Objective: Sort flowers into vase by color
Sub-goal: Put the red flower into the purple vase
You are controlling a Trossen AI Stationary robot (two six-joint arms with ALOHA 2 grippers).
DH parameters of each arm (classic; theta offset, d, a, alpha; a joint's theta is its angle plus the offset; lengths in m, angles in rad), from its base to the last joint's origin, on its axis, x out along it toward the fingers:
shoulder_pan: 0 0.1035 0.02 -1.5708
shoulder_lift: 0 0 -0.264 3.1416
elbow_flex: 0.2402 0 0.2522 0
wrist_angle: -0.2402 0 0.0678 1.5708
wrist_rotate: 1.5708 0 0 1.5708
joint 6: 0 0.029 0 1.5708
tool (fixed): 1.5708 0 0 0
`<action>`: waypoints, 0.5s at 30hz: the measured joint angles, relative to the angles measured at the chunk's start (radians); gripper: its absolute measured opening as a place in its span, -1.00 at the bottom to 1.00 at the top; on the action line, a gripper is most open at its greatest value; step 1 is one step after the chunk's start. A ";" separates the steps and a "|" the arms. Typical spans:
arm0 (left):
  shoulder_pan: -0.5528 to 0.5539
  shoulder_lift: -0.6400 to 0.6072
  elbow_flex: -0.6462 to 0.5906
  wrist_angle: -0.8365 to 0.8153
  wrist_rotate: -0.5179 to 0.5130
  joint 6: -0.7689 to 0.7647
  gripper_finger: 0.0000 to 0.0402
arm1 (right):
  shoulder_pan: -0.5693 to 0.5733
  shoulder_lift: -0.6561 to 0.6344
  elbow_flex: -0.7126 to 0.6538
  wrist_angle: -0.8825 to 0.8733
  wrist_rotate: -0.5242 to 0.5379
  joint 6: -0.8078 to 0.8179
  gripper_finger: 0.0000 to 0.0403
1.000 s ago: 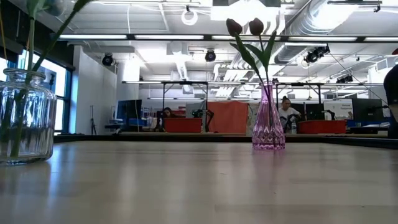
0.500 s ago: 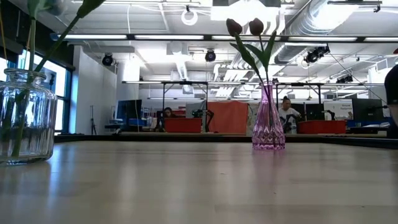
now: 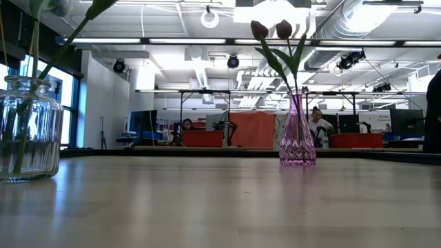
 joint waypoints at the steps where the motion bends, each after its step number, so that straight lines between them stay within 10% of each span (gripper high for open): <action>1: -0.003 0.001 0.000 -0.025 -0.001 0.012 -0.14 | -0.007 -0.006 0.000 0.090 -0.038 -0.096 -1.00; 8: -0.006 -0.060 0.000 -0.122 0.000 0.027 0.09 | -0.114 -0.015 0.001 0.802 -0.443 -0.858 -1.00; 15: -0.006 -0.255 0.000 -0.218 0.016 0.026 0.19 | -0.247 -0.016 0.000 1.074 -0.741 -1.124 -1.00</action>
